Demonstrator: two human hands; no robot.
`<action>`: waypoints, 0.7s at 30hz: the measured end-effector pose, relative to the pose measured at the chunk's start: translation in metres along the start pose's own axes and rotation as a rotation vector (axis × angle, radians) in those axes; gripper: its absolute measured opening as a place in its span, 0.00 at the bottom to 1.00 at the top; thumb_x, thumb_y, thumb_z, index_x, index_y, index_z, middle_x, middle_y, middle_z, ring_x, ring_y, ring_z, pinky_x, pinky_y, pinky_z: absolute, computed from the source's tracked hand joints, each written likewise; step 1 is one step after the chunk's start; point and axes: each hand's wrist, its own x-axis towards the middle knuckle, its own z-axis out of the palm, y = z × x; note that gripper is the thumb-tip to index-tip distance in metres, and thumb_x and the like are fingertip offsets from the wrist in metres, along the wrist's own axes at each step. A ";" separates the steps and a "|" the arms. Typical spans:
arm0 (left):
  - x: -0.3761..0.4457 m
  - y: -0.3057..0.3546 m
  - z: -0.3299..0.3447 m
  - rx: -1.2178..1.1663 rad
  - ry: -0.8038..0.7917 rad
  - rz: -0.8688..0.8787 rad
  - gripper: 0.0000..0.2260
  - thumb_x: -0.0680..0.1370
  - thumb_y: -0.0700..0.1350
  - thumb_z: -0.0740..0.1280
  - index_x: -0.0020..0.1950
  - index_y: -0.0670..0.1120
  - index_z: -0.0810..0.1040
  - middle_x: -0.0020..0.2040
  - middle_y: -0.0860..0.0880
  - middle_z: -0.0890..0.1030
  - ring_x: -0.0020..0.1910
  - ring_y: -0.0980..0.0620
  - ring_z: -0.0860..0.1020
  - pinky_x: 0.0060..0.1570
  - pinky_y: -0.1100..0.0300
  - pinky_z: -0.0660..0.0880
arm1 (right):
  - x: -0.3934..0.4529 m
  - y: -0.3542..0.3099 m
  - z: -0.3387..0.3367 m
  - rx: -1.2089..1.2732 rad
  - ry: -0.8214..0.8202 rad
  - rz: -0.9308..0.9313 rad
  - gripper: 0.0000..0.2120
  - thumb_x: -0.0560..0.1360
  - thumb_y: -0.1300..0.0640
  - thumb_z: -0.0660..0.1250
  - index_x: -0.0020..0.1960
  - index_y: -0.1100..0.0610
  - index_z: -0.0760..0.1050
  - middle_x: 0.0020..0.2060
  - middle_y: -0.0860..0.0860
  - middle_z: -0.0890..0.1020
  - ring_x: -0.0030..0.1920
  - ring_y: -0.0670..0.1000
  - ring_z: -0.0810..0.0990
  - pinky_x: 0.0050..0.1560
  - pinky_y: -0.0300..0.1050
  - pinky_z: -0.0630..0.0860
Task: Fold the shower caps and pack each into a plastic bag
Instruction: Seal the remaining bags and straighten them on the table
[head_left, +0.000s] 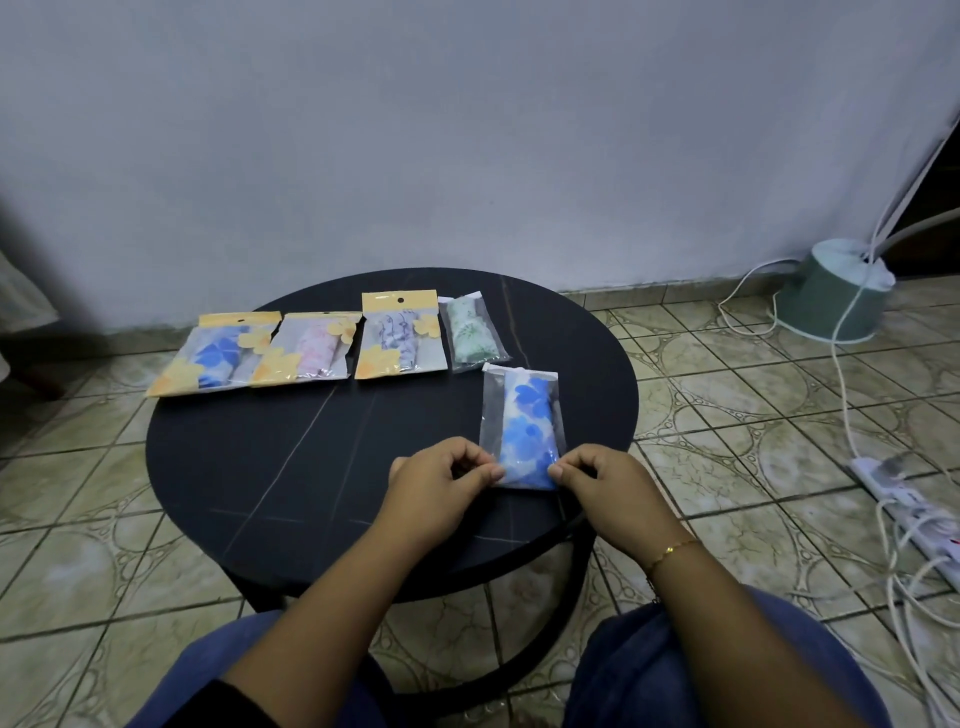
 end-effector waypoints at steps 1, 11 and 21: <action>0.001 0.001 0.000 0.006 0.016 -0.023 0.06 0.73 0.54 0.71 0.36 0.57 0.78 0.37 0.59 0.82 0.46 0.57 0.78 0.59 0.48 0.71 | 0.000 0.000 0.001 -0.002 0.011 0.006 0.09 0.75 0.57 0.68 0.35 0.53 0.76 0.34 0.46 0.78 0.37 0.46 0.74 0.41 0.42 0.71; 0.007 0.008 0.007 0.219 0.141 -0.113 0.10 0.75 0.59 0.66 0.41 0.54 0.79 0.38 0.57 0.82 0.44 0.58 0.78 0.59 0.54 0.69 | 0.007 -0.007 0.012 -0.110 0.154 0.110 0.05 0.73 0.55 0.70 0.40 0.54 0.76 0.40 0.49 0.80 0.44 0.51 0.78 0.43 0.41 0.71; 0.009 -0.001 0.008 0.472 0.197 0.004 0.12 0.74 0.64 0.64 0.46 0.56 0.74 0.47 0.56 0.73 0.46 0.57 0.74 0.49 0.59 0.61 | 0.009 -0.020 0.016 -0.414 0.197 0.136 0.18 0.72 0.53 0.70 0.56 0.52 0.65 0.52 0.53 0.75 0.55 0.56 0.73 0.53 0.49 0.70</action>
